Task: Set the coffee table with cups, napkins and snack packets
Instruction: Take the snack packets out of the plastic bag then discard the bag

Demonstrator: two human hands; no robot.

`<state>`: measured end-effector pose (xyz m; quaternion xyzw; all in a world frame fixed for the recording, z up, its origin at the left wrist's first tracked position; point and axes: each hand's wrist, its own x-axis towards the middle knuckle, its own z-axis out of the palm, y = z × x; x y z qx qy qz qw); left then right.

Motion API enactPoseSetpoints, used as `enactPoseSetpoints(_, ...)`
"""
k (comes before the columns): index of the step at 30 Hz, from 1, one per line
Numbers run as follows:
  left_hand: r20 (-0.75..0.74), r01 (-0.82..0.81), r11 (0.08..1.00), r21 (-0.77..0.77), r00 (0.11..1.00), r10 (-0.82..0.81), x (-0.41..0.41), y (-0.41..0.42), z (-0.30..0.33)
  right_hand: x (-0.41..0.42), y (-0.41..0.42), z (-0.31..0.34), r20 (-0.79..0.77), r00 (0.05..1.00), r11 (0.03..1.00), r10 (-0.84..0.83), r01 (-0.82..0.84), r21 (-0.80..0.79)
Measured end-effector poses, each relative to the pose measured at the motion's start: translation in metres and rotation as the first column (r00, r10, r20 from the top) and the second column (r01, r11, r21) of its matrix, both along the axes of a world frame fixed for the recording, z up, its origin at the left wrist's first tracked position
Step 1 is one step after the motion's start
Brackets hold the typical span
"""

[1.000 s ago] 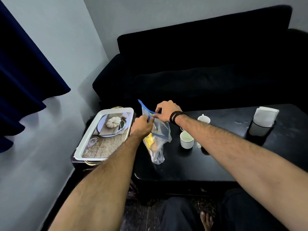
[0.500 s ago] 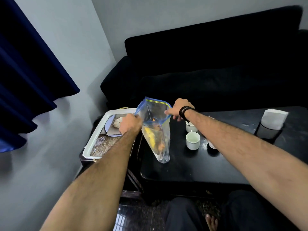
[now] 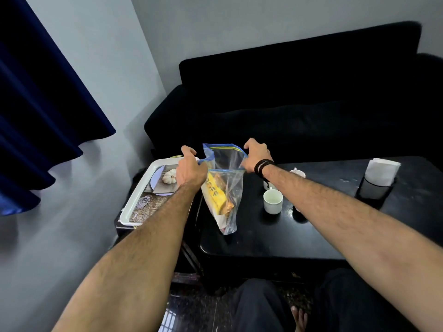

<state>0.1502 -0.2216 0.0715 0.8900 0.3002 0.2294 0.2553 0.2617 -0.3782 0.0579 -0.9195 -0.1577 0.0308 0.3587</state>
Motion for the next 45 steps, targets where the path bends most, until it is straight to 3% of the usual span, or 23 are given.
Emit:
enactPoseSetpoints(3,-0.109,0.1,0.994,-0.051,0.989,-0.105,-0.007,0.001,-0.015,-0.003,-0.006,-0.005,0.143,0.987,0.955,0.069,-0.024,-0.295)
enactPoseSetpoints(6,-0.078,0.214,0.938,-0.274,0.967,-0.244,-0.013,0.0,-0.031,-0.008,-0.002,-0.004,0.302,0.917,0.938,0.261,-0.167,-0.303)
enactPoseSetpoints(8,-0.034,0.244,0.901,-0.359,0.961,-0.274,-0.014,0.001,-0.035,-0.012,0.006,-0.003,0.174,0.912,0.899,0.373,-0.308,-0.311)
enactPoseSetpoints(10,0.021,0.244,0.851,-0.465,0.964,-0.265,-0.014,0.003,-0.037,-0.015,0.017,-0.007,-0.052,0.898,0.812,0.437,-0.419,-0.407)
enactPoseSetpoints(12,0.084,0.209,0.806,-0.554,0.977,-0.195,-0.015,0.008,-0.045,-0.014,0.026,-0.021,-0.229,0.874,0.748,0.428,-0.485,-0.453)
enactPoseSetpoints(14,0.056,0.136,0.827,-0.545,0.99,-0.127,-0.018,0.012,-0.062,-0.009,0.033,-0.04,-0.314,0.858,0.728,0.406,-0.511,-0.457)
enactPoseSetpoints(17,-0.138,0.036,0.866,-0.499,0.983,-0.12,-0.031,0.015,-0.098,-0.009,0.043,-0.063,-0.352,0.873,0.779,0.337,-0.469,-0.417)
enactPoseSetpoints(20,-0.365,0.002,0.873,-0.487,0.908,-0.206,-0.045,0.007,-0.132,-0.006,0.05,-0.079,-0.348,0.885,0.805,0.309,-0.438,-0.399)
enactPoseSetpoints(23,-0.451,0.012,0.854,-0.52,0.845,-0.286,-0.048,-0.009,-0.155,-0.004,0.054,-0.096,-0.344,0.897,0.841,0.278,-0.4,-0.364)
enactPoseSetpoints(26,-0.551,0.055,0.897,-0.439,0.772,-0.317,-0.039,-0.03,-0.171,-0.008,0.056,-0.11,-0.319,0.921,0.857,0.222,-0.341,-0.386)
enactPoseSetpoints(31,-0.5,-0.144,0.897,-0.417,0.861,-0.094,-0.028,-0.054,-0.184,-0.011,0.056,-0.118,-0.264,0.935,0.892,0.237,-0.317,-0.321)
enactPoseSetpoints(38,-0.351,-0.093,0.937,-0.336,0.936,-0.033,-0.022,-0.057,-0.203,0.007,0.048,-0.077,-0.106,0.929,0.899,0.355,-0.371,-0.234)
enactPoseSetpoints(45,-0.268,-0.145,0.935,-0.325,0.962,0.057,-0.013,-0.045,-0.196,0.049,0.016,-0.019,0.041,0.989,0.973,0.145,-0.15,0.177)
